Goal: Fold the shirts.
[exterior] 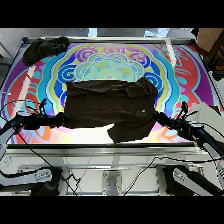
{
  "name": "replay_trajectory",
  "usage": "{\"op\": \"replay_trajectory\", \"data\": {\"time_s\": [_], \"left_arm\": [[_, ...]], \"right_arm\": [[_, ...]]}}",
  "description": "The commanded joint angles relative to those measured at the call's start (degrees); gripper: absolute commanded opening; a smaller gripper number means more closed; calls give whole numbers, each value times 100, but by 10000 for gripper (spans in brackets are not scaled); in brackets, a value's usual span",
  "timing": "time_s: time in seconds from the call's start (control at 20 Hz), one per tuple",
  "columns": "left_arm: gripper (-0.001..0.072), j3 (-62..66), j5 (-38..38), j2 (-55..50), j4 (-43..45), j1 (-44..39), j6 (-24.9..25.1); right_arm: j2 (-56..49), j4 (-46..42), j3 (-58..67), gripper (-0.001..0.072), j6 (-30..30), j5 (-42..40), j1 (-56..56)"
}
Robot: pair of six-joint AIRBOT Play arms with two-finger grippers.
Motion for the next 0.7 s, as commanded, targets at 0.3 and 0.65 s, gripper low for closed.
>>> {"op": "replay_trajectory", "data": {"time_s": [0.3, 0.65], "left_arm": [[11, 734, -1392, -13, -109, -195, 415], [11, 3259, -1814, 804, -264, -44, 81]], "right_arm": [[-2, -42, 459, 22, -267, 273, 2], [129, -164, 2243, 20, -221, 304, -459]]}}
